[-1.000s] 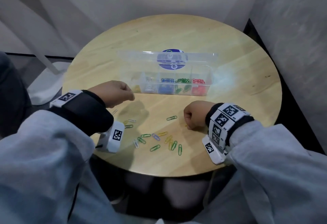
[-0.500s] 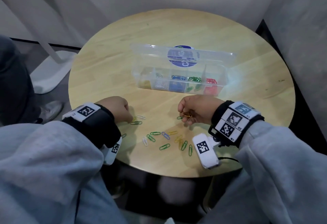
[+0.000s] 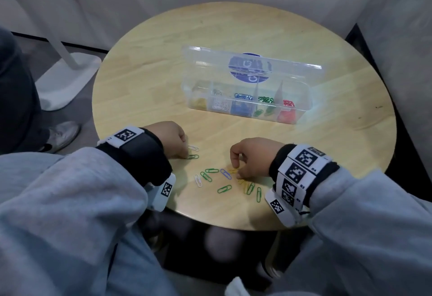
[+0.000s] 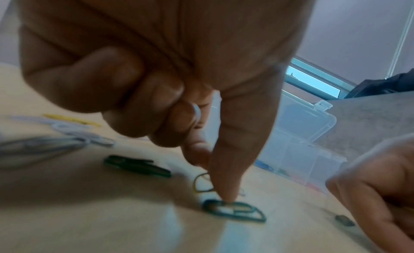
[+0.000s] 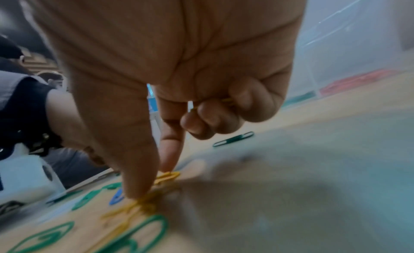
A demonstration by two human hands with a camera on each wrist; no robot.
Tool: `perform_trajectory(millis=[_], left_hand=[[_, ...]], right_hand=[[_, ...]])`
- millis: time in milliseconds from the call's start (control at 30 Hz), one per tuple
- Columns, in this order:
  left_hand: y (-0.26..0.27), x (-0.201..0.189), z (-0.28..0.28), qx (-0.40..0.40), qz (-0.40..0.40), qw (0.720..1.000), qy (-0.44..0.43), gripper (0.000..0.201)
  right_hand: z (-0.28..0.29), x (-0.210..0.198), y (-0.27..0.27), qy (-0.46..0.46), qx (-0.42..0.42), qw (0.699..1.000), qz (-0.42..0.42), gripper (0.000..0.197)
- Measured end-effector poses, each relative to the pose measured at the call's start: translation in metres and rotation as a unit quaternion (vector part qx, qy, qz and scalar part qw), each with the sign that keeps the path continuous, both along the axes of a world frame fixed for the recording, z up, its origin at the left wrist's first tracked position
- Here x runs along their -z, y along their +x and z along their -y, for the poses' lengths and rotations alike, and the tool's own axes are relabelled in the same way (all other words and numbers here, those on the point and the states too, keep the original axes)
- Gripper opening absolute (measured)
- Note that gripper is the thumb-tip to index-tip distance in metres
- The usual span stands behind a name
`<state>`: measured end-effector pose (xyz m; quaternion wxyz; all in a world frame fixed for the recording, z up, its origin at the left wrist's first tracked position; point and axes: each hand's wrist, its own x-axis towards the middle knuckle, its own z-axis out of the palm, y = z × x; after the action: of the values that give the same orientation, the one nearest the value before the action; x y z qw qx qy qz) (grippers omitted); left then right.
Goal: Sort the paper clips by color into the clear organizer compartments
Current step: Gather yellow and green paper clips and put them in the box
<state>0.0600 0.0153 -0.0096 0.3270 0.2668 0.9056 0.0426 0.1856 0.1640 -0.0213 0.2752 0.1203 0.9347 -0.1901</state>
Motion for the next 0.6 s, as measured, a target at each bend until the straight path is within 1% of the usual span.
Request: perform_trajectory(millis=[67,100,133,167,233,300,333,367,400,433,500,533,567,600], left_hand=[[-0.004,-0.001,0.001,-0.018,0.038,0.999,0.029,0.017],[-0.005,-0.002,0.0,-0.038,0.08,0.994,0.06,0.019],[-0.007,-0.003,-0.002,-0.069,0.133,0.983,0.106,0.021],[-0.007,-0.006,-0.003,-0.108,0.187,0.963,0.161,0.023],[-0.006,-0.011,-0.006,-0.189,0.275,0.902,0.274,0.024],[-0.006,-0.017,-0.006,-0.245,0.34,0.836,0.353,0.012],[-0.007,-0.021,-0.004,-0.262,0.364,0.81,0.378,0.008],[-0.009,-0.024,-0.002,-0.272,0.38,0.79,0.397,0.008],[-0.011,-0.026,0.0,-0.28,0.39,0.775,0.411,0.008],[-0.012,-0.029,0.001,-0.285,0.397,0.765,0.42,0.009],[-0.015,-0.031,0.004,-0.297,0.399,0.755,0.428,0.015],[-0.016,-0.032,0.004,-0.305,0.395,0.752,0.431,0.02],[-0.018,-0.031,0.005,-0.313,0.388,0.751,0.432,0.024],[-0.018,-0.031,0.005,-0.32,0.382,0.752,0.431,0.026]], right_hand=[[0.004,0.0,-0.002,0.018,-0.023,1.0,0.005,0.009],[0.005,0.0,-0.002,0.027,-0.033,0.999,0.012,0.008],[0.007,0.0,-0.003,0.037,-0.041,0.998,0.021,0.006],[0.007,0.0,-0.003,0.045,-0.046,0.998,0.026,0.005],[0.003,0.001,0.0,0.036,-0.029,0.999,0.018,0.014],[-0.008,-0.002,0.004,-0.021,0.023,1.0,0.001,0.023],[-0.014,-0.004,0.006,-0.064,0.062,0.996,-0.009,0.025],[-0.021,-0.007,0.008,-0.114,0.108,0.987,-0.018,0.025],[-0.028,-0.009,0.01,-0.171,0.159,0.972,-0.031,0.026],[-0.034,-0.01,0.012,-0.236,0.213,0.947,-0.049,0.028],[-0.043,-0.011,0.014,-0.358,0.303,0.88,-0.08,0.031],[-0.046,-0.011,0.014,-0.401,0.333,0.849,-0.086,0.032],[-0.048,-0.011,0.014,-0.43,0.353,0.826,-0.089,0.031],[-0.048,-0.011,0.014,-0.448,0.366,0.811,-0.089,0.03]])
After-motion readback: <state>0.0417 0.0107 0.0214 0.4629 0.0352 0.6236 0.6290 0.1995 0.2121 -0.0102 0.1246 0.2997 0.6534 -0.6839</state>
